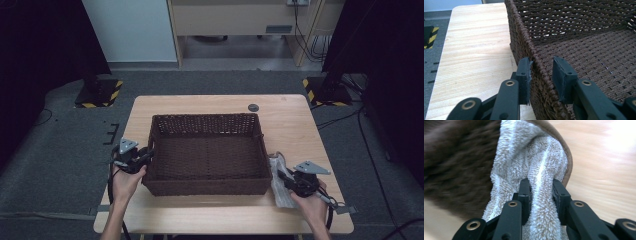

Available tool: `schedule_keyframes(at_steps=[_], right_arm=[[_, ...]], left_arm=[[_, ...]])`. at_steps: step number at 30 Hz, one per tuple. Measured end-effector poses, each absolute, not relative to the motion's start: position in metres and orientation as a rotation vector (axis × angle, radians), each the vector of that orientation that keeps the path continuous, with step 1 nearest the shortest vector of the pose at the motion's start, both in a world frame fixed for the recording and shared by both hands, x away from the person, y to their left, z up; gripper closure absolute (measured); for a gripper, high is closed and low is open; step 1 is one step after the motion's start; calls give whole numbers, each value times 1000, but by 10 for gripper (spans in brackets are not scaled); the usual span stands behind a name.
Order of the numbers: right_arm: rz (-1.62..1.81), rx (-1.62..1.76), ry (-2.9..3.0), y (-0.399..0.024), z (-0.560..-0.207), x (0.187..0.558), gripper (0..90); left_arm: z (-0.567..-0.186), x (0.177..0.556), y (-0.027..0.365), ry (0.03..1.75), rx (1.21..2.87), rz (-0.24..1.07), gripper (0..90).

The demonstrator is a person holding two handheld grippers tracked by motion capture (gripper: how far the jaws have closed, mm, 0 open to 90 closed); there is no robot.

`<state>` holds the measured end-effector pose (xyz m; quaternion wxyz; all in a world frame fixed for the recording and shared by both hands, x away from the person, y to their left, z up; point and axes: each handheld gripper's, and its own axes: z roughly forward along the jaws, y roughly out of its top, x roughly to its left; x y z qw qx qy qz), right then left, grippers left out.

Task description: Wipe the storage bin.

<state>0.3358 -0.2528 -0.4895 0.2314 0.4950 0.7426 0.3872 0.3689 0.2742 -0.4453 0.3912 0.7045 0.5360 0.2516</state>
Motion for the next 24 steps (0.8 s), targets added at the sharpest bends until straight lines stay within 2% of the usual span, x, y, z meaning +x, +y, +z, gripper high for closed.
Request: schedule_keyframes(at_steps=[8,14,21,24], right_arm=[[937,1448,1935,-292,-495,344,725],[893,1444,1971,-294,-505,348,704],[841,1428,2007,-294,-514,351,598],[829,1432,2001,-294,-515,351,601]], left_arm=[[-446,369,275,1363,1784,639,643],[-446,369,275,1362,1788,652,626],[-447,369,278,1368,1775,666,529],[-446,369,278,1361,1777,672,514]])
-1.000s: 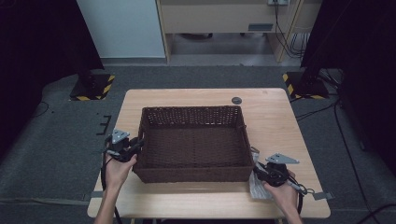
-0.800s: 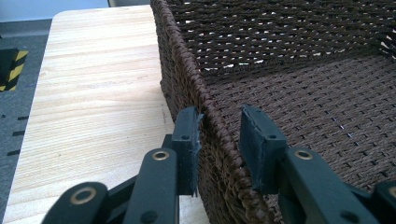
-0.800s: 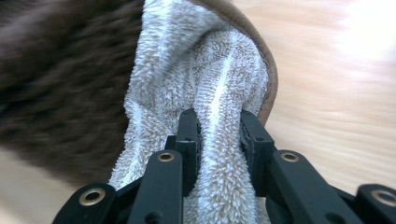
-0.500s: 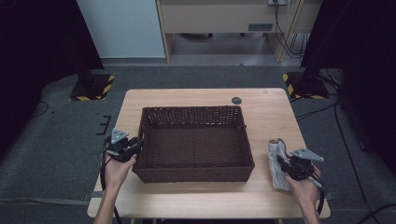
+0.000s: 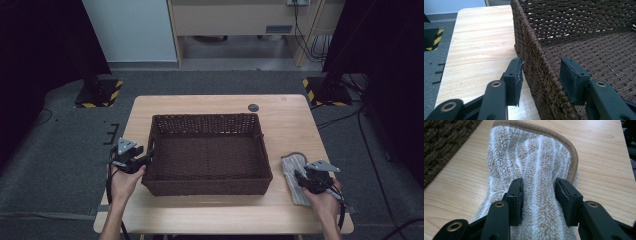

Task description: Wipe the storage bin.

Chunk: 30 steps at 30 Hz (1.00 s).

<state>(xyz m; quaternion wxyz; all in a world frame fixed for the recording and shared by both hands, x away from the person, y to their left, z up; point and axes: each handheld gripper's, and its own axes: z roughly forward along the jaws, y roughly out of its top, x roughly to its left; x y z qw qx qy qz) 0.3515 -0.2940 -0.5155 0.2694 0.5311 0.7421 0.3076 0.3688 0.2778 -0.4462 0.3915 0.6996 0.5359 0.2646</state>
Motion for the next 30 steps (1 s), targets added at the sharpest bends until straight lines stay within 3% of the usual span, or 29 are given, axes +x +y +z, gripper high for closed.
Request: schedule_keyframes(at_steps=[3,10,20,30], right_arm=[[812,1433,2010,-295,-513,351,674],[756,1473,1982,-302,-511,349,684],[858,1452,1912,-297,-503,349,489],[1068,1343,1836,-280,-459,347,480]], left_arm=[[-445,368,277,1352,1784,680,511],[-442,367,278,1342,1770,671,503],[-443,367,278,1341,1788,670,501],[-438,364,273,1316,1808,658,493]])
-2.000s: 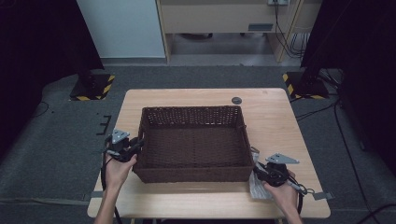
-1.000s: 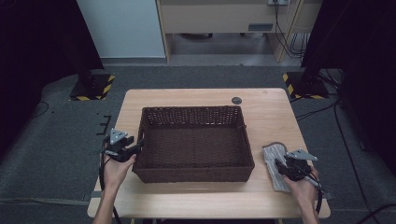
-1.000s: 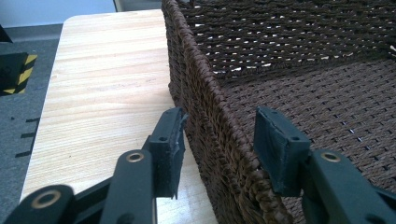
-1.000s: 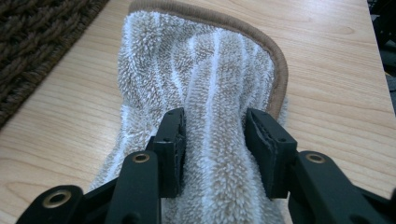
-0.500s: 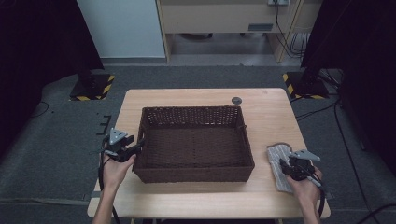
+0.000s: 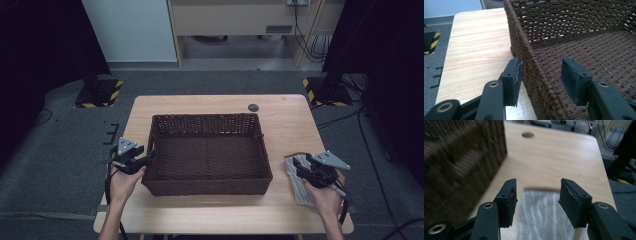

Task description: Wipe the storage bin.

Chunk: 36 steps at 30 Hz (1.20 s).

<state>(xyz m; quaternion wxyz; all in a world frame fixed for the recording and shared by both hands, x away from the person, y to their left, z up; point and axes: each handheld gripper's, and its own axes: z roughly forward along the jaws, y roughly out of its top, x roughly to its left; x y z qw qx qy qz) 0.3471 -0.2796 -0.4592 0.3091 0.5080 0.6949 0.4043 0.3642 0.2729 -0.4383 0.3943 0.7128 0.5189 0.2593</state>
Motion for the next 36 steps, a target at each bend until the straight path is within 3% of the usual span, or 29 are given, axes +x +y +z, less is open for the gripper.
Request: schedule_keyframes(at_steps=[14,18,30,36], right_arm=[[1312,1245,1931,-228,-440,391,512],[1324,1236,1944,-218,-446,393,551],[1357,1230,2010,-208,-455,394,550],[1329,1218,2031,-199,-457,395,631]], left_arm=[[-440,361,266,1308,1828,651,483],[-439,360,266,1301,1832,659,485],[-431,357,276,1307,1817,668,495],[-436,358,276,1288,1854,637,534]])
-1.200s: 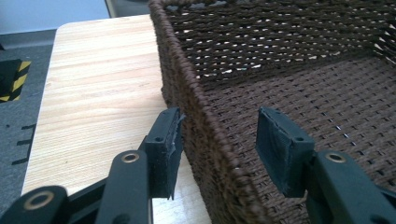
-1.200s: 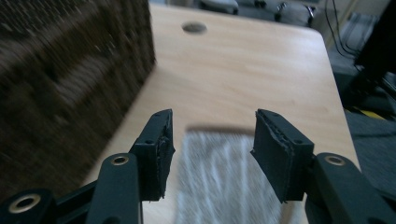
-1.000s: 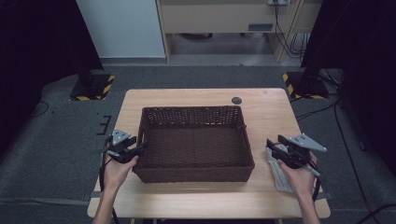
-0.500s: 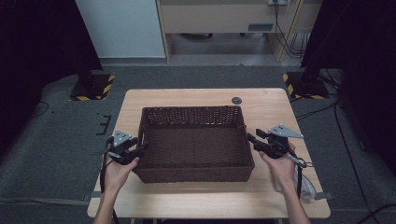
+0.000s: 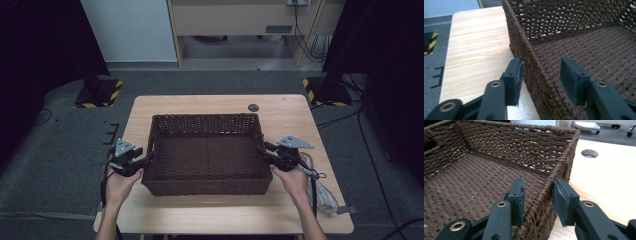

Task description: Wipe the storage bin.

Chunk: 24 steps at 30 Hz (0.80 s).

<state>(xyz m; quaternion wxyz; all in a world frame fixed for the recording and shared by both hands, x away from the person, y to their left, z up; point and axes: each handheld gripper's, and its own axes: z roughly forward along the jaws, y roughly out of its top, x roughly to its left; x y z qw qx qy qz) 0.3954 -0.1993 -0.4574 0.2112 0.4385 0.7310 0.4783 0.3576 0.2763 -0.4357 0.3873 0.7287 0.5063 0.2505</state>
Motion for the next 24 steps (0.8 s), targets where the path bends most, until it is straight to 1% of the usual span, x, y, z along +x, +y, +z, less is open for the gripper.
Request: schedule_keyframes(at_steps=[2,3,5,6,8,10,14,17,19,24], right_arm=[[1328,1226,2024,-199,-457,394,646],[1324,1222,2028,-199,-457,393,652],[1313,1220,2025,-198,-456,392,657],[1306,1219,2027,-198,-456,391,658],[1293,1223,2026,-197,-455,387,656],[1304,1234,2011,-196,-456,380,650],[1339,1260,2001,-200,-457,371,636],[1353,1247,2007,-202,-456,373,609],[1368,1252,1971,-204,-452,375,596],[1368,1246,1917,-212,-446,384,586]], left_arm=[[-437,359,273,1286,1877,646,556],[-437,359,272,1289,1879,660,589],[-439,360,273,1301,1871,681,621],[-440,361,273,1312,1858,675,645],[-442,363,276,1319,1822,648,662],[-442,365,276,1306,1828,657,682],[-442,367,276,1280,1850,675,677],[-441,365,279,1289,1836,681,619],[-438,361,282,1295,1808,643,573],[-437,353,281,1285,1838,616,573]])
